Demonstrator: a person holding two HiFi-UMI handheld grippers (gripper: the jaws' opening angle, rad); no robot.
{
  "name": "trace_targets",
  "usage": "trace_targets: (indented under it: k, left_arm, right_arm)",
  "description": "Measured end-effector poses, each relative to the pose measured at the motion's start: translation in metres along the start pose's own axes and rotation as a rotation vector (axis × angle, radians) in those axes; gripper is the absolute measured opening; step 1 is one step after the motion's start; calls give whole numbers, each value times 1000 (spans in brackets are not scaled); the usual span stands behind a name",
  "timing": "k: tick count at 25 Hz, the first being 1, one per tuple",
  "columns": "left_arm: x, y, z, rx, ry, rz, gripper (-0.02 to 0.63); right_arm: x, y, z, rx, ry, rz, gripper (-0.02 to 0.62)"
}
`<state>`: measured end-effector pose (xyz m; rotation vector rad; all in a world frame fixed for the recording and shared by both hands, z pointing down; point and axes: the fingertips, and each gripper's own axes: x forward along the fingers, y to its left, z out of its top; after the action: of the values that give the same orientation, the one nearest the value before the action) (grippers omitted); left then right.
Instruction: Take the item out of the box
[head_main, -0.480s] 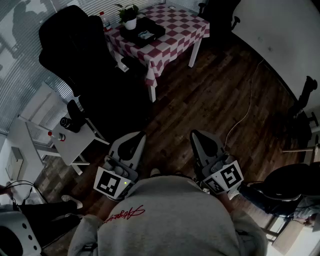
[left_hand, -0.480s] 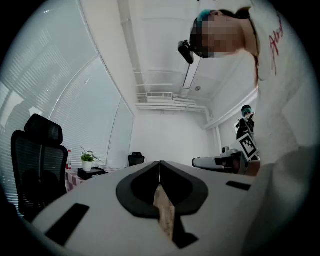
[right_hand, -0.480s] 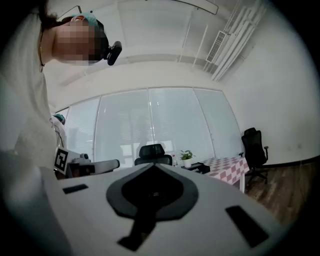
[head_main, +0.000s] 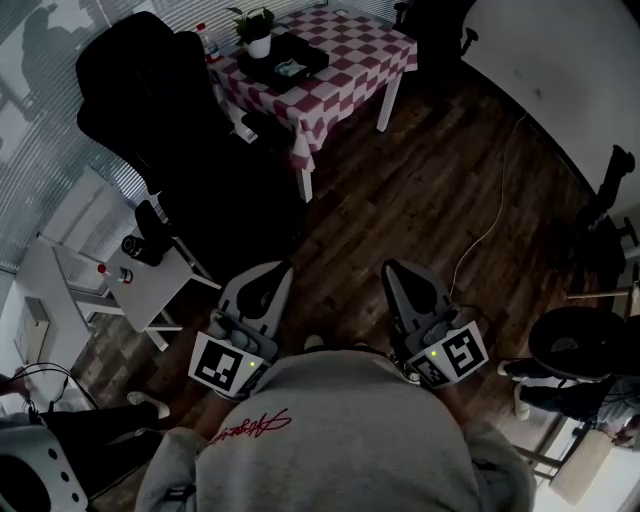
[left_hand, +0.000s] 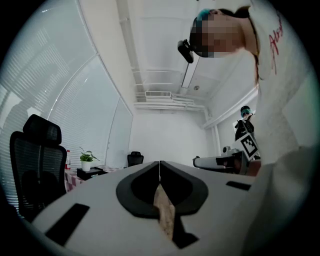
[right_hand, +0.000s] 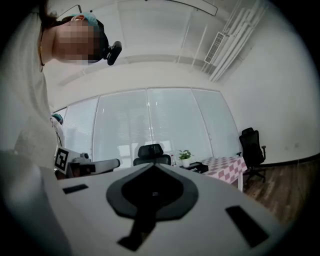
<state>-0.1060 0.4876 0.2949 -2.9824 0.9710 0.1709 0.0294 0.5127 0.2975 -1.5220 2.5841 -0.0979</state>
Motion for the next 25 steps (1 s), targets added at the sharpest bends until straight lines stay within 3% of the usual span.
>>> trace_targets:
  k: [11,25]
  left_arm:
    - [-1,9,0,5,2,-14,17]
    - [-4,7,-10,-15,27,-72,17]
  right_arm:
    - [7,6,-4,8,15,-10,11]
    - [-4,10,-15,40,18,-86,11]
